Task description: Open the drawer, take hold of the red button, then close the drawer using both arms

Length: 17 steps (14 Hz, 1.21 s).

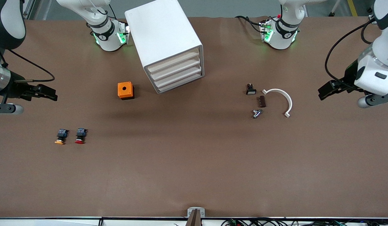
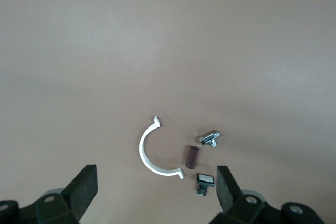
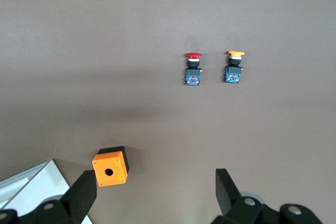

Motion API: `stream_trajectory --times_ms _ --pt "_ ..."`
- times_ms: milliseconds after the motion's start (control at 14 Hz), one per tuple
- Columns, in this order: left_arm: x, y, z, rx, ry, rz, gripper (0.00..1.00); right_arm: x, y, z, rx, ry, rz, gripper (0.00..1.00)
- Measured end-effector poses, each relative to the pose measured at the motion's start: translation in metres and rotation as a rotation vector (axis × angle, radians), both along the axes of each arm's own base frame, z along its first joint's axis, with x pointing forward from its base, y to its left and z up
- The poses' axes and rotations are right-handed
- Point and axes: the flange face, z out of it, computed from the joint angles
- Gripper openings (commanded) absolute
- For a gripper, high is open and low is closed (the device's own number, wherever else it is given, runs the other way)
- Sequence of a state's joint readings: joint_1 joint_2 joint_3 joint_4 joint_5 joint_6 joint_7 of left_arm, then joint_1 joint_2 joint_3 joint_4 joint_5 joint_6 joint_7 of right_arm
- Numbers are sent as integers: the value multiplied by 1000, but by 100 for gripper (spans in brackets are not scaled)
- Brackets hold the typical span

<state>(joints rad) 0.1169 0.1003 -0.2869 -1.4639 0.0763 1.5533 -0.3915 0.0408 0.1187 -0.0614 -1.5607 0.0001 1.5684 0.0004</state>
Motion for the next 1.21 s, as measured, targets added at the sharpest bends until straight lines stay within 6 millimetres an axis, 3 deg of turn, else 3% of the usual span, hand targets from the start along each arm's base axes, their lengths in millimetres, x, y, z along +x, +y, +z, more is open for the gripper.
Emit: stream_trajectory --times_ms 357,714,1214 --pt "-2 11 5 3 8 -36 100 1 0 2 28 -6 -33 100" --pt "-8 27 16 7 15 -86 100 5 -3 39 -20 -82 -24 100" --pt "-34 9 31 27 44 -170 100 -3 -7 57 -28 -55 -37 100"
